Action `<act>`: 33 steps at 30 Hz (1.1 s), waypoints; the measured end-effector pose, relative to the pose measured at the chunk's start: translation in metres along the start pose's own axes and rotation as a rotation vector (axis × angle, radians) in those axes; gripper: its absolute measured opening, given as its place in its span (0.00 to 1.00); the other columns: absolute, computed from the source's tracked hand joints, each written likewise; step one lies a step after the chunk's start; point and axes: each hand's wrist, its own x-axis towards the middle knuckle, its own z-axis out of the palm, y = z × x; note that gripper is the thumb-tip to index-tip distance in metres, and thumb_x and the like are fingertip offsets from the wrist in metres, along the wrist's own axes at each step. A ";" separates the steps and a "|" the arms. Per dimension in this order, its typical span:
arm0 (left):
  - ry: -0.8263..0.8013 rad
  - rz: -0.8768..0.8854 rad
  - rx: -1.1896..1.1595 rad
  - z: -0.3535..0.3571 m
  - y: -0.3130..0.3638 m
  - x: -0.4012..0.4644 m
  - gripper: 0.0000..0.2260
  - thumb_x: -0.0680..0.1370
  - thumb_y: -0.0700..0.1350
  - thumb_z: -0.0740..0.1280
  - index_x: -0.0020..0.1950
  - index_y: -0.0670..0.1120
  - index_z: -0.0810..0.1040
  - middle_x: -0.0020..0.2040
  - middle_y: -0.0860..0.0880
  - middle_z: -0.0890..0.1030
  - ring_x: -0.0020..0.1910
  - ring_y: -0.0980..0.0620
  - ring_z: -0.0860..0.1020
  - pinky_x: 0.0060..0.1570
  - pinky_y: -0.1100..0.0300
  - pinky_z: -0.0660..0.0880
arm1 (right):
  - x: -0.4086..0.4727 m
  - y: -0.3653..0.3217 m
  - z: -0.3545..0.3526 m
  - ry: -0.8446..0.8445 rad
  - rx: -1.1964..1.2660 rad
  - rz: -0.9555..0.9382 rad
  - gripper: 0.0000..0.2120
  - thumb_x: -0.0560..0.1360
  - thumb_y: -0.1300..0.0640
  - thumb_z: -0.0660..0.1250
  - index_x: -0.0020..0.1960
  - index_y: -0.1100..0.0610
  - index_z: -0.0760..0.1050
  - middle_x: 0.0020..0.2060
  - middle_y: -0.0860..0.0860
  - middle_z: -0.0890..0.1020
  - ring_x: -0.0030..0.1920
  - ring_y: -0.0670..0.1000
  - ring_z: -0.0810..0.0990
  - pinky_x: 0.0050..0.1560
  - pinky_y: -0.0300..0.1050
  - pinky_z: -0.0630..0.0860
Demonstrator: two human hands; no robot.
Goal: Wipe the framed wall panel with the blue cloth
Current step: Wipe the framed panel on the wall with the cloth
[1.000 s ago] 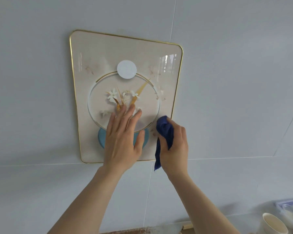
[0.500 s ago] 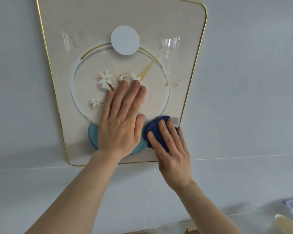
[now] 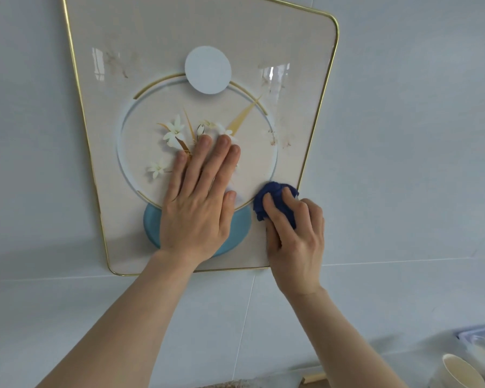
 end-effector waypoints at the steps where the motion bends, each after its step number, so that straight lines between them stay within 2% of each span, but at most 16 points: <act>1: 0.000 0.003 0.000 -0.001 0.000 0.000 0.27 0.85 0.49 0.54 0.84 0.46 0.53 0.84 0.49 0.55 0.84 0.48 0.49 0.82 0.47 0.44 | -0.004 0.000 -0.001 -0.014 0.000 -0.005 0.14 0.77 0.69 0.69 0.60 0.59 0.83 0.57 0.62 0.83 0.51 0.64 0.77 0.53 0.58 0.77; 6: -0.011 0.001 -0.023 -0.003 0.002 0.001 0.27 0.85 0.48 0.54 0.84 0.46 0.54 0.84 0.49 0.55 0.84 0.48 0.49 0.82 0.47 0.44 | -0.029 0.003 -0.010 -0.132 -0.021 -0.035 0.17 0.73 0.72 0.70 0.59 0.60 0.83 0.52 0.61 0.83 0.49 0.62 0.78 0.48 0.54 0.79; 12: -0.076 0.002 -0.027 -0.019 0.004 0.003 0.28 0.84 0.49 0.55 0.84 0.46 0.54 0.85 0.48 0.55 0.84 0.46 0.50 0.82 0.44 0.49 | -0.042 0.000 -0.031 -0.401 -0.033 -0.029 0.26 0.63 0.75 0.73 0.58 0.57 0.82 0.50 0.56 0.82 0.45 0.59 0.79 0.37 0.47 0.79; 15: -0.129 -0.008 -0.026 -0.032 0.007 0.005 0.29 0.84 0.50 0.57 0.83 0.45 0.55 0.85 0.48 0.56 0.84 0.45 0.51 0.81 0.43 0.53 | -0.024 -0.010 -0.043 -0.526 0.005 0.088 0.18 0.68 0.70 0.72 0.53 0.53 0.84 0.45 0.51 0.79 0.43 0.57 0.78 0.35 0.46 0.76; 17: -0.145 -0.024 -0.048 -0.042 0.010 0.009 0.29 0.82 0.52 0.58 0.82 0.44 0.58 0.84 0.47 0.59 0.84 0.45 0.53 0.80 0.42 0.56 | -0.009 -0.013 -0.053 -0.568 0.131 0.299 0.15 0.73 0.66 0.71 0.53 0.50 0.85 0.43 0.47 0.77 0.44 0.54 0.79 0.40 0.42 0.73; 19: -0.131 -0.032 -0.062 -0.051 0.012 0.014 0.29 0.82 0.52 0.60 0.81 0.45 0.61 0.83 0.46 0.62 0.83 0.44 0.57 0.80 0.43 0.57 | 0.015 -0.015 -0.064 -0.447 0.282 0.515 0.14 0.75 0.63 0.72 0.56 0.48 0.85 0.46 0.45 0.80 0.44 0.48 0.80 0.47 0.42 0.77; 21: -0.108 -0.038 -0.050 -0.056 0.013 0.020 0.29 0.82 0.52 0.60 0.82 0.46 0.60 0.83 0.46 0.62 0.83 0.43 0.57 0.81 0.44 0.53 | 0.049 -0.019 -0.074 -0.244 0.344 0.559 0.13 0.74 0.62 0.74 0.56 0.50 0.85 0.47 0.47 0.82 0.44 0.45 0.80 0.52 0.43 0.78; 24: -0.085 -0.037 -0.024 -0.057 0.010 0.033 0.30 0.83 0.54 0.58 0.84 0.47 0.54 0.85 0.46 0.54 0.84 0.45 0.50 0.82 0.46 0.45 | 0.095 -0.026 -0.077 -0.064 0.323 0.377 0.14 0.74 0.63 0.74 0.58 0.52 0.84 0.52 0.49 0.82 0.49 0.48 0.79 0.52 0.39 0.75; 26: -0.090 -0.052 -0.002 -0.054 0.006 0.039 0.33 0.83 0.55 0.58 0.84 0.46 0.50 0.85 0.45 0.51 0.84 0.45 0.48 0.82 0.46 0.45 | 0.108 -0.028 -0.067 -0.061 0.252 0.212 0.15 0.74 0.63 0.73 0.60 0.54 0.83 0.57 0.51 0.82 0.55 0.52 0.78 0.53 0.40 0.74; 28: -0.113 -0.059 0.026 -0.049 0.003 0.039 0.37 0.82 0.56 0.60 0.84 0.44 0.46 0.85 0.44 0.49 0.84 0.44 0.46 0.82 0.44 0.47 | 0.105 -0.026 -0.053 -0.103 0.155 0.055 0.16 0.75 0.64 0.73 0.61 0.55 0.83 0.61 0.54 0.81 0.58 0.56 0.77 0.53 0.45 0.76; 30: -0.131 -0.051 0.051 -0.046 0.004 0.039 0.40 0.81 0.58 0.62 0.84 0.43 0.45 0.85 0.44 0.47 0.84 0.44 0.45 0.82 0.43 0.49 | 0.099 -0.021 -0.042 -0.096 0.085 -0.010 0.16 0.75 0.64 0.72 0.62 0.56 0.82 0.61 0.55 0.82 0.58 0.59 0.76 0.53 0.50 0.79; 33: -0.125 -0.077 0.079 -0.021 -0.007 0.041 0.42 0.81 0.62 0.61 0.84 0.43 0.43 0.85 0.45 0.45 0.84 0.44 0.44 0.82 0.43 0.48 | 0.098 -0.022 -0.009 -0.032 0.069 -0.001 0.16 0.76 0.67 0.70 0.63 0.58 0.82 0.60 0.56 0.82 0.58 0.61 0.76 0.55 0.53 0.79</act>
